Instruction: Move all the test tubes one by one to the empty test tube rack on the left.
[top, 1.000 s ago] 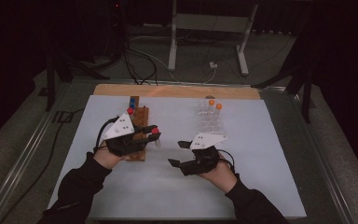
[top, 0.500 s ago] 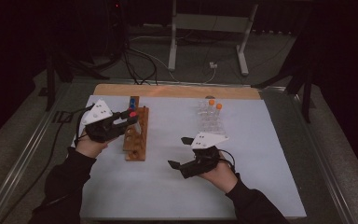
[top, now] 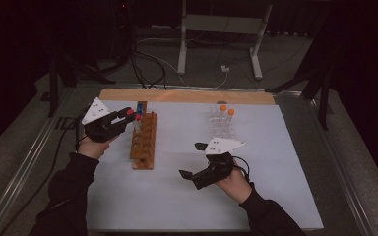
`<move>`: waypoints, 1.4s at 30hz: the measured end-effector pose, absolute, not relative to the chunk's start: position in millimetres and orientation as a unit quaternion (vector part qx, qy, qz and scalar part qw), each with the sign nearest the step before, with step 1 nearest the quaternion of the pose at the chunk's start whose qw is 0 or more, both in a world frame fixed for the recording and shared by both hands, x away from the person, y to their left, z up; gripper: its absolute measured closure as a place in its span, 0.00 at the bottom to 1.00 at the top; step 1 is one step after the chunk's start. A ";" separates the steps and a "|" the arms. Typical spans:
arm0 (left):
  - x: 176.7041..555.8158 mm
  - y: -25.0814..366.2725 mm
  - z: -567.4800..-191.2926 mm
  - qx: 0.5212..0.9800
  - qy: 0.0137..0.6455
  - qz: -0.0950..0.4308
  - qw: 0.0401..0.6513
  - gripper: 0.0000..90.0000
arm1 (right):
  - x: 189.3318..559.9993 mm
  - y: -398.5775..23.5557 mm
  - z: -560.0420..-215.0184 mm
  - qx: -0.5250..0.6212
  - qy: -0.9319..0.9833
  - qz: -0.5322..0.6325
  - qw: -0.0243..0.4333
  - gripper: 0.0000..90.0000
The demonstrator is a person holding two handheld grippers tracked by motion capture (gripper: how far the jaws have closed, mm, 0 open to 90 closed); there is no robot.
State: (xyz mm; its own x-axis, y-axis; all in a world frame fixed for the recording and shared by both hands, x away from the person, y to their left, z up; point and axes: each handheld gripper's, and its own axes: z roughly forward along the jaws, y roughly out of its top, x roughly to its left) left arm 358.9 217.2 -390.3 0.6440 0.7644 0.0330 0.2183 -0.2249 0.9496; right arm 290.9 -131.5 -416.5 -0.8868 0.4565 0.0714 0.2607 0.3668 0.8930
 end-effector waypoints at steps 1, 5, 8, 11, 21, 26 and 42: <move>359.6 217.2 -390.5 0.737 0.335 0.266 0.523 0.79 | 290.9 -132.1 -416.0 0.219 0.820 0.520 0.094 0.00; 363.1 217.6 -393.1 0.735 0.341 0.267 0.523 0.79 | 290.6 -132.4 -415.9 0.217 0.822 0.518 0.094 0.00; 366.0 215.7 -398.2 0.740 0.343 0.268 0.513 0.79 | 290.2 -131.5 -416.4 0.214 0.825 0.515 0.095 0.00; 368.6 214.4 -404.1 0.744 0.345 0.264 0.507 0.79 | 289.7 -131.1 -416.3 0.213 0.826 0.513 0.095 0.00; 375.8 206.8 -426.0 0.762 0.355 0.249 0.480 0.79 | 290.0 -133.3 -415.2 0.213 0.825 0.515 0.096 0.00; 378.0 204.9 -432.6 0.768 0.359 0.245 0.471 0.79 | 289.8 -133.8 -414.4 0.212 0.825 0.516 0.096 0.00; 382.3 202.8 -445.9 0.777 0.368 0.233 0.454 0.79 | 289.7 -135.0 -413.3 0.211 0.824 0.516 0.096 0.00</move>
State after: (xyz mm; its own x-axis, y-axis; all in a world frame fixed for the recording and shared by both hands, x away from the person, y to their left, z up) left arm 382.3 202.8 -445.9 0.6203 0.7839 0.0279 0.3608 -0.3167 0.8772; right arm 289.7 -135.0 -413.3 -0.8925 0.4472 0.0589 0.2482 0.3780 0.8919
